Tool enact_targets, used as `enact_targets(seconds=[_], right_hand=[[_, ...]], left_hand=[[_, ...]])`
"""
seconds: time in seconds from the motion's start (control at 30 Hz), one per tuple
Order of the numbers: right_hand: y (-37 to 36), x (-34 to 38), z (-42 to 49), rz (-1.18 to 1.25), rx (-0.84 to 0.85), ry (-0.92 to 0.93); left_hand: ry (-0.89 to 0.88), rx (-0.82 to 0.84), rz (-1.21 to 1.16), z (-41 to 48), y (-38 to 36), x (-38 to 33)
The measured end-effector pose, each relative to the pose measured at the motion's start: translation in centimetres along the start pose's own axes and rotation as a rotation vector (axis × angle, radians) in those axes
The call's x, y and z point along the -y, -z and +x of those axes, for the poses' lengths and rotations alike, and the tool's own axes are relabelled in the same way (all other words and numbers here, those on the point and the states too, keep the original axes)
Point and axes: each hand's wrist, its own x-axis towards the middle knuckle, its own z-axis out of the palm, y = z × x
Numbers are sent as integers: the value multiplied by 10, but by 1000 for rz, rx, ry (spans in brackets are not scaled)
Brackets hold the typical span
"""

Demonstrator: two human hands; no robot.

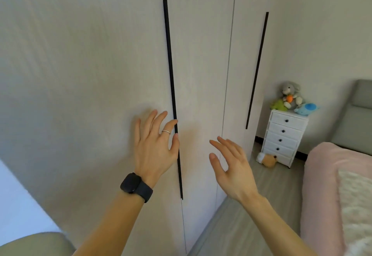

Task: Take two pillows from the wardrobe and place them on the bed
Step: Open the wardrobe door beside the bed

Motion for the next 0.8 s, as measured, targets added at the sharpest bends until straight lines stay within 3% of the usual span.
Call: enact_targets(seconds=[0.23, 0.5, 0.67, 0.8], right_hand=[[-31, -25, 126, 13, -61, 258], [-64, -46, 238, 44, -47, 587], [-102, -43, 276, 36, -152, 679], [-141, -55, 292, 58, -286, 754]], left_hand=[[98, -155, 157, 70, -35, -2], [414, -189, 425, 104, -85, -13], [460, -221, 552, 110, -107, -14], [365, -256, 607, 108, -116, -4]])
